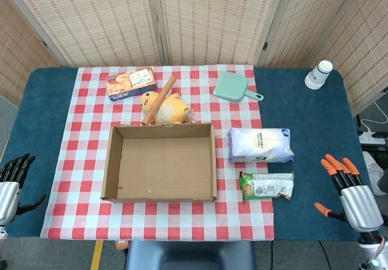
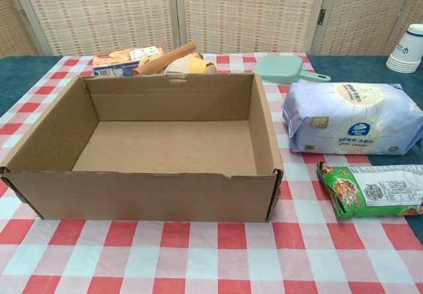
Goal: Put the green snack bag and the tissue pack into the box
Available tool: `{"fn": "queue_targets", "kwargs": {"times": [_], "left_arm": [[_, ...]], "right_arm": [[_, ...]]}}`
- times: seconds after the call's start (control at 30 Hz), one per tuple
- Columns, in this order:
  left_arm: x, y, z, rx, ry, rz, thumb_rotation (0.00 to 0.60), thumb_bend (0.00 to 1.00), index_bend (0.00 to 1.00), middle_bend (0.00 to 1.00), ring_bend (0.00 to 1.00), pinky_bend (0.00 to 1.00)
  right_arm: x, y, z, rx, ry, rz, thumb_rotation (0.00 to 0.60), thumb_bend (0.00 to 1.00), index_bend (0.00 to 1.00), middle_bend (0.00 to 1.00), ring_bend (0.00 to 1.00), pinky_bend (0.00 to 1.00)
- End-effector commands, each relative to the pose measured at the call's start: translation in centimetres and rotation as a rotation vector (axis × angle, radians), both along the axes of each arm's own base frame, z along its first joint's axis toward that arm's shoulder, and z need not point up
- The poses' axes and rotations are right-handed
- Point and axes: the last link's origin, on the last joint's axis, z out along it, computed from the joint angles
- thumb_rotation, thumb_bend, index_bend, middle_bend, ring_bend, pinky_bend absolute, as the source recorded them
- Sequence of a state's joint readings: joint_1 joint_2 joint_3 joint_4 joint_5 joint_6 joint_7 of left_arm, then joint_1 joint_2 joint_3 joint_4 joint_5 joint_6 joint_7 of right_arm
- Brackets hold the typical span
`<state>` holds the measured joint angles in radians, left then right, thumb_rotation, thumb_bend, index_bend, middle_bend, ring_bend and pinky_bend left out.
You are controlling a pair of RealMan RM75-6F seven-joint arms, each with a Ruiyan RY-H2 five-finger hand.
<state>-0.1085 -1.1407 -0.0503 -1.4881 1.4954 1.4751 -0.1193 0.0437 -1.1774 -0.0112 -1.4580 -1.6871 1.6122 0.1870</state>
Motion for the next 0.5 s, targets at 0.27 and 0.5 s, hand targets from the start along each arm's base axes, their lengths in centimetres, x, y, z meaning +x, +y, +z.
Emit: {"fn": "queue_targets", "kwargs": {"times": [0.27, 0.5], "left_arm": [[0.5, -0.4, 0.0, 0.001, -0.009, -0.034, 0.6, 0.2, 0.0, 0.0, 0.0, 0.07], [0.2, 0.0, 0.3, 0.009, -0.025, -0.029, 0.6, 0.2, 0.0, 0.0, 0.0, 0.07]], "right_arm": [[0.2, 0.5, -0.2, 0.007, -0.002, 0.002, 0.6, 0.0, 0.0, 0.0, 0.0, 0.0], [0.6, 1.5, 0.0, -0.01, -0.02, 0.01, 0.6, 0.0, 0.0, 0.0, 0.0, 0.0]]}}
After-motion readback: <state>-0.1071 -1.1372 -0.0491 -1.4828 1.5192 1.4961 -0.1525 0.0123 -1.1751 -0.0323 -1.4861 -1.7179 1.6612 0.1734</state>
